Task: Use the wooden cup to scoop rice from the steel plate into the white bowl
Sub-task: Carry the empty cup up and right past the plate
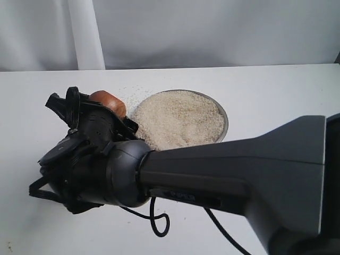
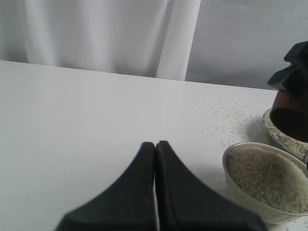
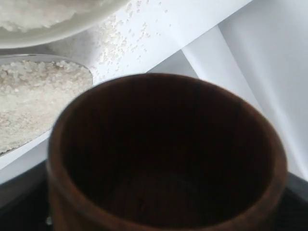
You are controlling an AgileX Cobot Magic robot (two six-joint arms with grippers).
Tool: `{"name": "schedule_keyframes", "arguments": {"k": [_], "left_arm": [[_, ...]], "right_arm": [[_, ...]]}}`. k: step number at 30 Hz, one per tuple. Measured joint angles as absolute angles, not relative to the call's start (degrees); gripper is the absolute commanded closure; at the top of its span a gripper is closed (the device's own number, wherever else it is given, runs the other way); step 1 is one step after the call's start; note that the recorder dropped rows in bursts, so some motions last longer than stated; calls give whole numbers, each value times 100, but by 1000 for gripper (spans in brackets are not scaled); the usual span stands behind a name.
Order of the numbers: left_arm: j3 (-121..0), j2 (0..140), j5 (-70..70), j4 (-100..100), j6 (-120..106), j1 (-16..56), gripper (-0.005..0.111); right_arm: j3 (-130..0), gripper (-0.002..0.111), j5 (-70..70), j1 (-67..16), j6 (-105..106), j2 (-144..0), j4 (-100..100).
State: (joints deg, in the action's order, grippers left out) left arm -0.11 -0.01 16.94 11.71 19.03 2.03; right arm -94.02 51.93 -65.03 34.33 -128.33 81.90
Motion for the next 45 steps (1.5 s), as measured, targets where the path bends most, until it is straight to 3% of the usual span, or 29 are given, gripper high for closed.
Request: {"name": "schedule_keyframes", "arguments": {"k": [13,22,33,45], "left_arm": [[-11,-1,1694,1171,1903,203,107],[-11,-1,1694,1171,1903,203,107],[-11,-1,1694,1171,1903,203,107],[-11,-1,1694,1171,1903,203,107]], "right_arm": [[-9402,108,5266,-6548,2820,-12670,7903],[-9374,108,4352,-6105,2148,-11284,5269],[-9234,108,3850,-4950,1781,-9164,3230],[-6748,108,2072,-3117,1781,-6987,1727]]}}
